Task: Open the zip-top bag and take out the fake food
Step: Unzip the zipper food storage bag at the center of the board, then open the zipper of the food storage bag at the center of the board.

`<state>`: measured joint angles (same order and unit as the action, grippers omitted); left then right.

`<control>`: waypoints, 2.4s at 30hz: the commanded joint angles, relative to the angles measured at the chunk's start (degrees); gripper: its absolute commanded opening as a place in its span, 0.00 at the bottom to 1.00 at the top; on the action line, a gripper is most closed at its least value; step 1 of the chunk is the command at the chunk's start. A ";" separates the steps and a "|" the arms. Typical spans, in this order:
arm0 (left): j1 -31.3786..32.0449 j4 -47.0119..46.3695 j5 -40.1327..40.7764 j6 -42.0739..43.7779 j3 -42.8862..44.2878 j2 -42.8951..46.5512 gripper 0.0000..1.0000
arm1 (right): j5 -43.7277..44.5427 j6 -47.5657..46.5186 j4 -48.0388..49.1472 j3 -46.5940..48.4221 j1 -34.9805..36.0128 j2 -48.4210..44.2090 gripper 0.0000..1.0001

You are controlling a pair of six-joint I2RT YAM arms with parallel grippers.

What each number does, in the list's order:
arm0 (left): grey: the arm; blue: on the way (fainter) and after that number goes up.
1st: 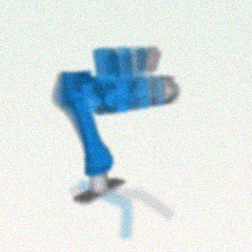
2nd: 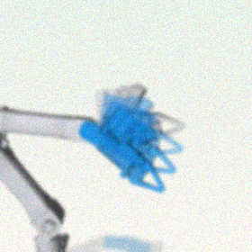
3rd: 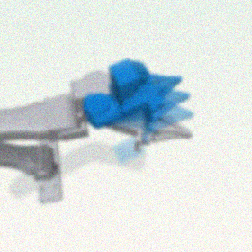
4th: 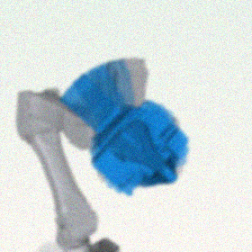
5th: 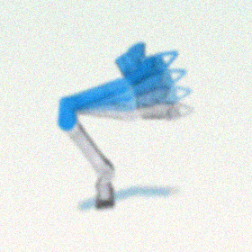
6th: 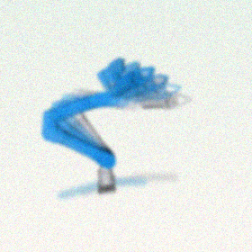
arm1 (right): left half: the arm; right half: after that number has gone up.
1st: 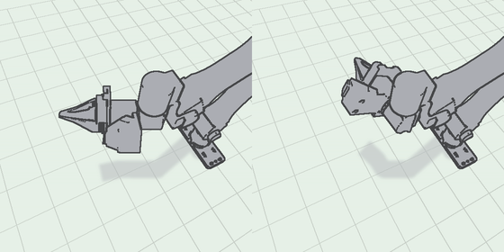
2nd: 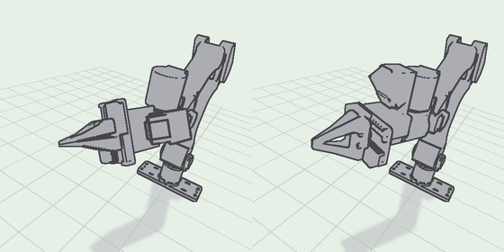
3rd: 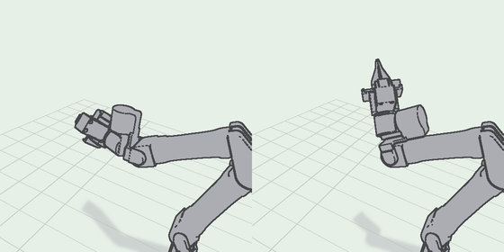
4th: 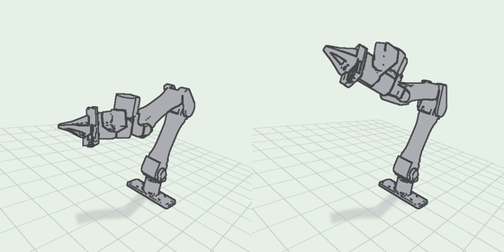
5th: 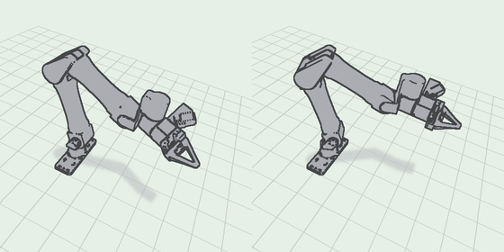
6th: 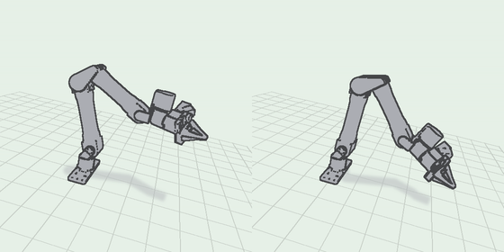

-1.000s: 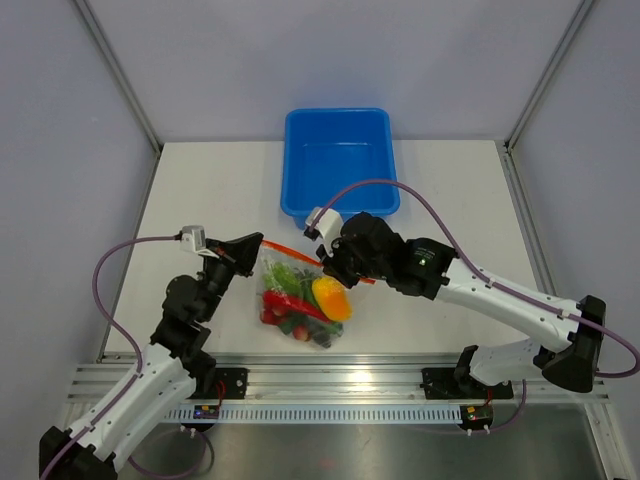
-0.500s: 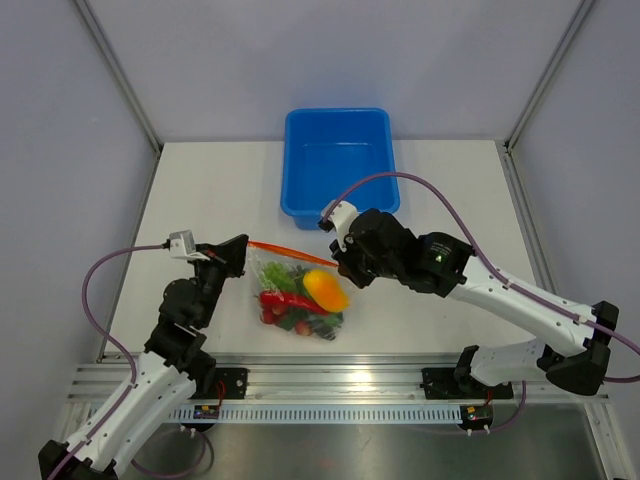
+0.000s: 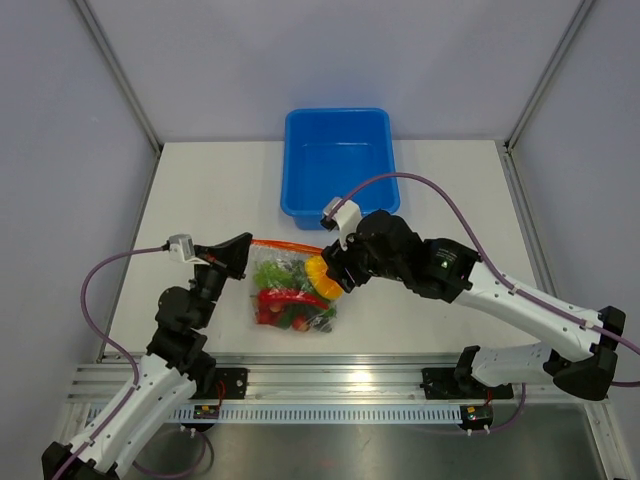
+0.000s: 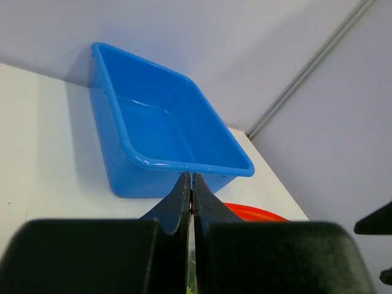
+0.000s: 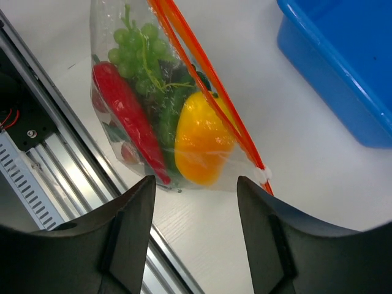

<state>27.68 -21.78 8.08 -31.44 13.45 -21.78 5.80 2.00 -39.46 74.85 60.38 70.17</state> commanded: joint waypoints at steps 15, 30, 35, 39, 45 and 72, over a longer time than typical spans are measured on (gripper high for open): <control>-0.26 -12.76 -10.45 3.84 0.43 -1.60 0.00 | -9.48 -9.56 20.66 -3.13 0.09 3.47 0.57; -0.26 -12.32 -10.98 3.49 0.87 -1.86 0.00 | -7.92 -9.12 21.44 -1.37 0.09 9.63 0.57; -0.26 -12.06 -10.80 3.58 0.96 -1.69 0.00 | -7.82 -8.95 21.27 -1.29 0.09 9.63 0.42; -0.26 -11.97 -10.80 3.40 1.14 -1.78 0.00 | -8.18 -8.68 19.86 -0.49 0.00 10.60 0.23; -0.26 -10.39 -10.36 3.32 1.75 -1.69 0.00 | -9.58 -7.80 19.69 -0.14 0.09 11.04 0.00; -0.26 26.78 25.58 -9.42 10.63 9.82 0.99 | -19.43 16.98 21.53 11.90 0.00 18.07 0.00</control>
<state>27.62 -1.30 24.88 -36.34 22.02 -14.20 -14.46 13.93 -21.93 82.85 60.38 87.83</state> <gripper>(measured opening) 0.980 0.010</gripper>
